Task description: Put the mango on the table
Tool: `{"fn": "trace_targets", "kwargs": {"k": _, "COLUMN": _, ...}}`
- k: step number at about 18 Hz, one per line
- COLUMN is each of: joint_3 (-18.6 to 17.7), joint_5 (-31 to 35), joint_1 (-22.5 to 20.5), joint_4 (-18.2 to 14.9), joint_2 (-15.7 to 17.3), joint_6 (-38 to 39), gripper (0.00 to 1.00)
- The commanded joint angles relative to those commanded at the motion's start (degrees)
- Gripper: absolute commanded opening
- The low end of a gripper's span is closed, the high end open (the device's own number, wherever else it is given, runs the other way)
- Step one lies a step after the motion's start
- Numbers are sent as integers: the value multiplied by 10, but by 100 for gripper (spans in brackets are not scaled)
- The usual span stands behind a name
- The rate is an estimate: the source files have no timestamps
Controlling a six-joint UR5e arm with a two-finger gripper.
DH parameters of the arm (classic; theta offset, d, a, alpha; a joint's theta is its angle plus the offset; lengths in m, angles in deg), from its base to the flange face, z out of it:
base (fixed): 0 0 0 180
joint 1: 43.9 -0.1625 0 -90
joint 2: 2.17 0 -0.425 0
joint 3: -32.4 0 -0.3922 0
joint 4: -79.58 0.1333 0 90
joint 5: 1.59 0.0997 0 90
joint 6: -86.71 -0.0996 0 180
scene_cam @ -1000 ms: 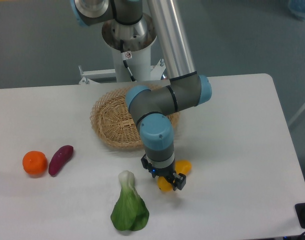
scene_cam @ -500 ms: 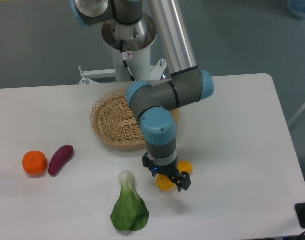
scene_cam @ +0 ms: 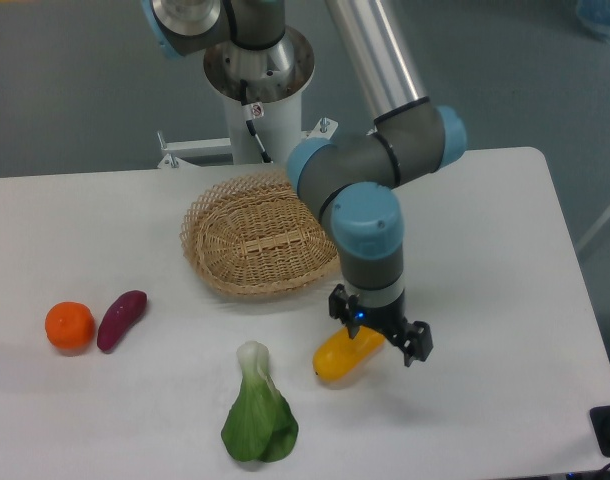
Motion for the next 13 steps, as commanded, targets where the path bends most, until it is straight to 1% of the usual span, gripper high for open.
{"fn": "trace_targets", "kwargs": {"k": 2, "joint_3": 1, "joint_5": -15, "joint_1": -16, "joint_4": -1, "joint_2": 1, "joint_6": -9, "gripper": 100}}
{"fn": "trace_targets", "kwargs": {"k": 4, "joint_3": 3, "joint_5": -28, "joint_1": -28, "joint_4": -7, "joint_2": 6, "joint_6": -39, "gripper": 100}}
{"fn": "trace_targets", "kwargs": {"k": 7, "joint_3": 6, "joint_5": -29, "joint_1": -49, "joint_4": -58, "joint_2": 20, "joint_6": -64, "gripper": 100}}
{"fn": "trace_targets", "kwargs": {"k": 9, "joint_3": 16, "joint_5": -31, "joint_1": -61, "joint_4": -85, "joint_2": 22, "joint_6": -97, "gripper": 100}}
{"fn": "trace_targets", "kwargs": {"k": 11, "joint_3": 25, "joint_5": -31, "joint_1": -69, "joint_4": -100, "joint_2": 20, "joint_6": -114, "gripper": 100}}
{"fn": "trace_targets", "kwargs": {"k": 13, "joint_3": 28, "joint_5": -31, "joint_1": -78, "joint_4": -107, "joint_2": 20, "joint_6": -122, "gripper": 100}}
